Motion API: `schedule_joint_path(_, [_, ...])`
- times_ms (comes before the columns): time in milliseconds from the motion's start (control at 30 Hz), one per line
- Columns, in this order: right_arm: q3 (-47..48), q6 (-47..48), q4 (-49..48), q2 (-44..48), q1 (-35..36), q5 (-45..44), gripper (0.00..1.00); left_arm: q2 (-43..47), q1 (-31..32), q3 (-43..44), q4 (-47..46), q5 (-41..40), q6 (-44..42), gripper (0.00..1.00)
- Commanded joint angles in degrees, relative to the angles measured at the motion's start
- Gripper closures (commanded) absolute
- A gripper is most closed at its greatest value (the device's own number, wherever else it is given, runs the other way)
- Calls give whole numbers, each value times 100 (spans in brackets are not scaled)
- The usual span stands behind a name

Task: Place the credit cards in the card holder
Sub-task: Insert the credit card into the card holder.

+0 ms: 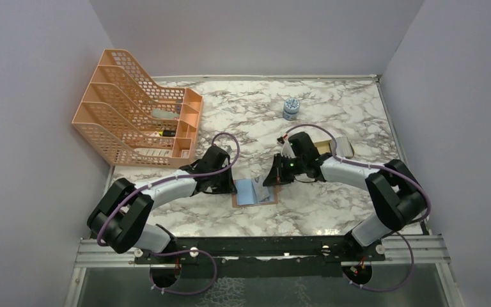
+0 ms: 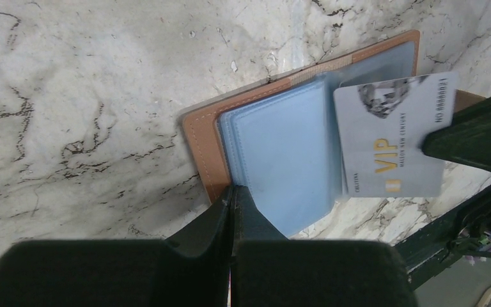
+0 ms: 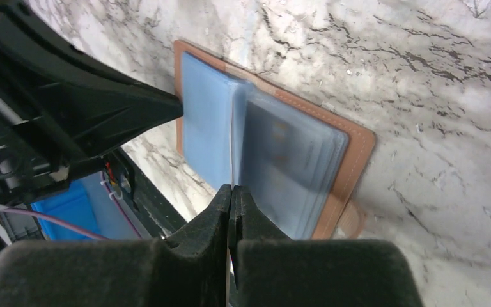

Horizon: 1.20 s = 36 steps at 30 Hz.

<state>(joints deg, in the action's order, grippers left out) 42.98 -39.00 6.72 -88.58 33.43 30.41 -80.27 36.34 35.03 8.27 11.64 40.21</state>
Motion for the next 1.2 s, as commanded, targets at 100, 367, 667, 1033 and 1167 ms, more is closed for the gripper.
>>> schedule_joint_path(100, [-152,3,-538,-553,17,425,99,-77,-27,166,91,-156,-143,100])
schedule_joint_path(367, [-239,-83,-722,-773,22,379,98,-57,-29,124,122,-177,-147,100])
schedule_joint_path(667, [-426,-298,-1032,-642,21,194,99,48,-28,-4,9,-78,-32,100])
schedule_joint_path(1033, [-631,-455,-1255,-483,22,-36,99,29,-13,-240,-250,113,90,100])
schedule_joint_path(1167, [-712,-535,-1399,-446,23,-64,99,45,4,-270,-300,128,108,100])
